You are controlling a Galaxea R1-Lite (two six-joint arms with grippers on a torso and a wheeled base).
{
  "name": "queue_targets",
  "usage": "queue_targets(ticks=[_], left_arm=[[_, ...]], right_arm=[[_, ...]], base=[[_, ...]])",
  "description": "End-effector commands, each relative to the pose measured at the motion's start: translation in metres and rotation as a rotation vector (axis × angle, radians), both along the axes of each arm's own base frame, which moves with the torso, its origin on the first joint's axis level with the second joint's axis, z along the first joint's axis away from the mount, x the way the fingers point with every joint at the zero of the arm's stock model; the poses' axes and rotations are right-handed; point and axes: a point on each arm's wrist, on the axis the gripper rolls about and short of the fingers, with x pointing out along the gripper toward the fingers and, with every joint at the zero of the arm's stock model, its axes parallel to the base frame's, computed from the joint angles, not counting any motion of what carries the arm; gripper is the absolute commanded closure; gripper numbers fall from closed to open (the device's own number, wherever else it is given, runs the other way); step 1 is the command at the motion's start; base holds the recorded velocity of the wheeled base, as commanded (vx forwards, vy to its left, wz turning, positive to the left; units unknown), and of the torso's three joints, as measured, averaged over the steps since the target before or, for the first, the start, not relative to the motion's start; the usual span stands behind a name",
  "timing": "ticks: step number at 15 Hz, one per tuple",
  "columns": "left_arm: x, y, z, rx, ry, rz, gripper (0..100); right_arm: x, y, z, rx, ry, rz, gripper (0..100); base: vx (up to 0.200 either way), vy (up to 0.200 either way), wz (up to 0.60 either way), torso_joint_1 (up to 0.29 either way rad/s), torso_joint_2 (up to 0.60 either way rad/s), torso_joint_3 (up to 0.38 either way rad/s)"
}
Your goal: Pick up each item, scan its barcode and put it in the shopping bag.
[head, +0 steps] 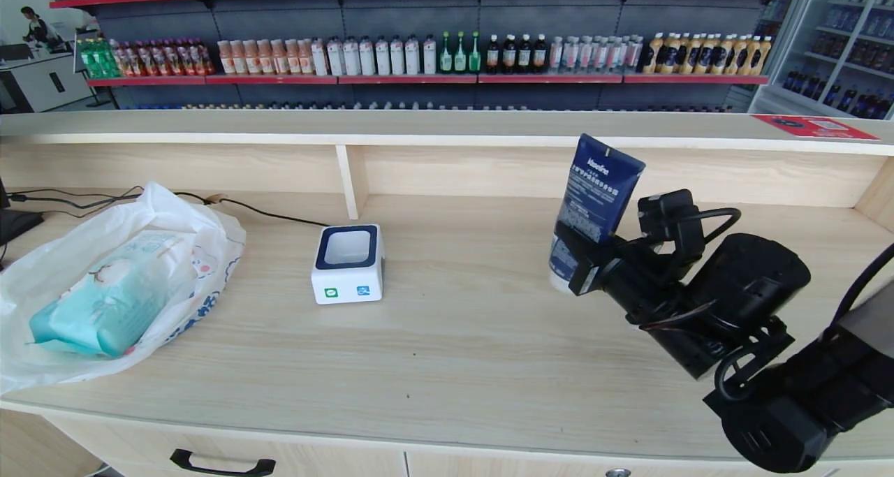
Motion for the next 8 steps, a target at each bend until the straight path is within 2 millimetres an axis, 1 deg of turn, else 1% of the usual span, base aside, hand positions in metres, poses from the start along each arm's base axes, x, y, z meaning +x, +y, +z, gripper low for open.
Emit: queue_targets(ticks=[1, 5, 8], left_arm=[[0.0, 0.0, 0.0, 0.0, -0.001, 0.001, 0], [0.0, 0.0, 0.0, 0.0, -0.001, -0.001, 0], [0.0, 0.0, 0.0, 0.0, -0.001, -0.001, 0]], right_arm=[[-0.018, -0.01, 0.019, 0.022, -0.042, -0.001, 100], [-0.023, -0.011, 0.031, 0.062, -0.07, 0.007, 100], [-0.033, -0.016, 0.036, 0.109, -0.061, 0.022, 100]], base=[[0.0, 0.0, 0.0, 0.0, 0.0, 0.0], [0.0, 0.0, 0.0, 0.0, 0.0, 0.0], [0.0, 0.0, 0.0, 0.0, 0.0, 0.0]])
